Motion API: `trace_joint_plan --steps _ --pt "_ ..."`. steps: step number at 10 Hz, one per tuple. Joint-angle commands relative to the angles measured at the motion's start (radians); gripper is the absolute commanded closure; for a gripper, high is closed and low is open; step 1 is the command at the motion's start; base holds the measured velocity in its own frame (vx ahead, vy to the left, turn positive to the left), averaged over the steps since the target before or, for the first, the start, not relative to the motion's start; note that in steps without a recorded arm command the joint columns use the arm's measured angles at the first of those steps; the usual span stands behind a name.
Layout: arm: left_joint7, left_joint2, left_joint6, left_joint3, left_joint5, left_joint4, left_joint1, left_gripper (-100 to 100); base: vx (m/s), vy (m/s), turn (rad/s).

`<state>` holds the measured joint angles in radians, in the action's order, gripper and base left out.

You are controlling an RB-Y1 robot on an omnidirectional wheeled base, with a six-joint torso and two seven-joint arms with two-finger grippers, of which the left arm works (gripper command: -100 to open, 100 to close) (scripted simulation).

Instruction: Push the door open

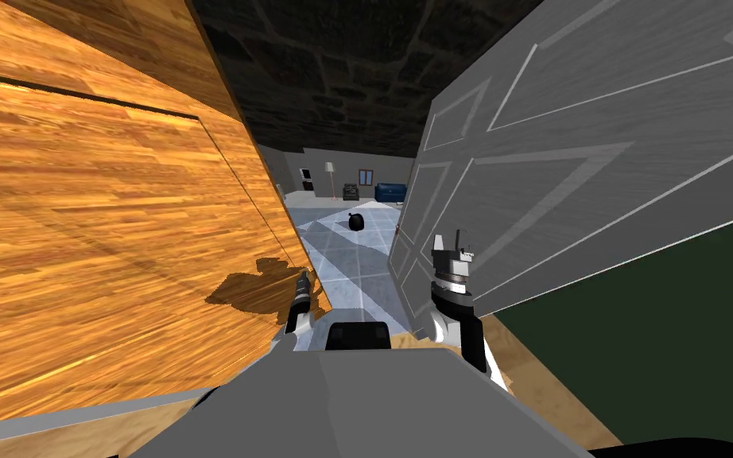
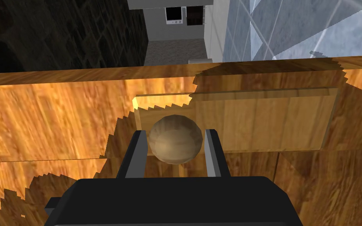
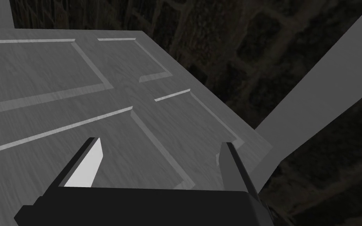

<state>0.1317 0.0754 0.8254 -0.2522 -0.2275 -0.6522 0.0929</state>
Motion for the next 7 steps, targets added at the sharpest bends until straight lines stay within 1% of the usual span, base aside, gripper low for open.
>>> trace_joint_plan --steps 1,2,3,4,5,6,7 --pt "-0.007 0.020 -0.003 -0.004 -0.013 -0.004 -0.004 100 0.204 -0.030 0.129" --pt "-0.007 0.020 -0.003 -0.004 -0.013 -0.004 -0.004 100 0.139 -0.018 0.059" --pt "-0.016 0.036 -0.001 -0.002 -0.027 0.005 -0.004 100 0.196 -0.023 0.171" --pt "-0.018 0.040 -0.001 -0.001 -0.030 0.008 -0.004 100 0.207 -0.021 0.176" --pt "-0.018 0.040 -0.001 -0.001 -0.030 0.008 -0.004 100 0.111 -0.002 0.056" --pt "-0.026 0.053 0.001 0.001 -0.041 0.016 -0.003 100 0.130 -0.006 0.136" --pt "-0.031 0.061 0.001 0.002 -0.048 0.021 -0.003 100 0.196 -0.024 0.148"
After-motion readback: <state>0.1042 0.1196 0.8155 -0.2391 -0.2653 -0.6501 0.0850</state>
